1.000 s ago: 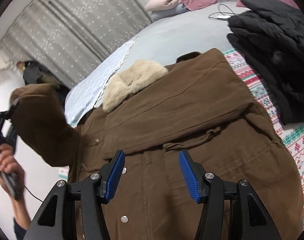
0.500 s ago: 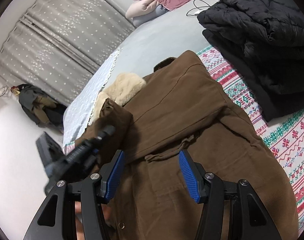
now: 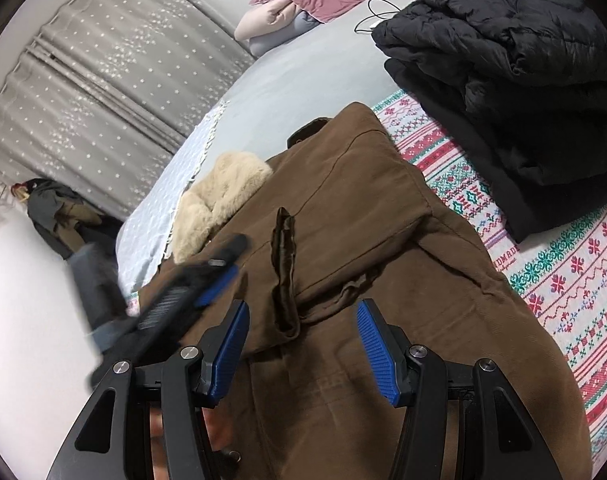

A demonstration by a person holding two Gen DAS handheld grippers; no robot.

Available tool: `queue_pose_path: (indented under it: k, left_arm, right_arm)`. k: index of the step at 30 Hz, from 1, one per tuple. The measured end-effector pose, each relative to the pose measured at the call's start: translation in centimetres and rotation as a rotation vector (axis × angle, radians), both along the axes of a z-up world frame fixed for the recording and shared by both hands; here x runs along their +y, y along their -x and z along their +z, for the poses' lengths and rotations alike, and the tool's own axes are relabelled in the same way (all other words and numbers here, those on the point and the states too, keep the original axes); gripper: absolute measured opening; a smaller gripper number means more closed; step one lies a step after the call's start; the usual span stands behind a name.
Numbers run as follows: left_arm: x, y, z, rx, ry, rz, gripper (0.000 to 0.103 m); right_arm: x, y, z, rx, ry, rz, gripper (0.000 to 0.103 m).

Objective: Fold large clothes

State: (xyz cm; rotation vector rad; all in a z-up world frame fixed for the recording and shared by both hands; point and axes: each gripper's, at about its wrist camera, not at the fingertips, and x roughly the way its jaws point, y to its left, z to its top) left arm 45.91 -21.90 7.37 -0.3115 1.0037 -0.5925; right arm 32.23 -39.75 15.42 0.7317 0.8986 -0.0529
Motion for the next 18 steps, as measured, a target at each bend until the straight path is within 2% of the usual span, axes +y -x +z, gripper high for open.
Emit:
queue_pose_path:
  k: [2,5,7,10,12,15,16,18]
  left_arm:
    - [-0.8,-0.3,-1.5,0.019,-0.065,0.009,0.059]
    - [-1.9,0.4,-1.0,-0.035,-0.151,0.002,0.059]
    - [-2.7,0.3,-0.7,-0.032,-0.211,0.0,0.058]
    - [-4.0,0.0,-0.3,-0.046,-0.3,0.01,0.048]
    - [-5.1,-0.2,-0.6,-0.053,-0.364,0.012,0.048]
    - [-5.8,-0.4,-0.9,-0.083,-0.454,0.049,0.025]
    - [-5.6,-0.6,-0.8,-0.081,-0.448,0.061,0.014]
    - [-4.7,-0.9,0.0,-0.06,-0.396,0.092,0.011]
  right_arm:
    - [0.1,-0.1,0.1,-0.004,0.003,0.006,0.057]
    - [-0.1,-0.1,0.2,-0.008,0.008,0.006,0.057]
    - [-0.3,-0.1,0.2,-0.011,0.003,0.001,0.057]
    - [-0.4,0.0,0.4,-0.022,0.003,-0.007,0.057]
    - [-0.6,0.2,0.6,-0.033,-0.001,-0.013,0.057]
    - [-1.2,0.5,0.8,-0.047,0.002,-0.039,0.057]
    - [-1.4,0.5,0.8,-0.047,0.004,-0.042,0.057]
    - [-1.3,0.4,0.7,-0.041,0.012,-0.031,0.057]
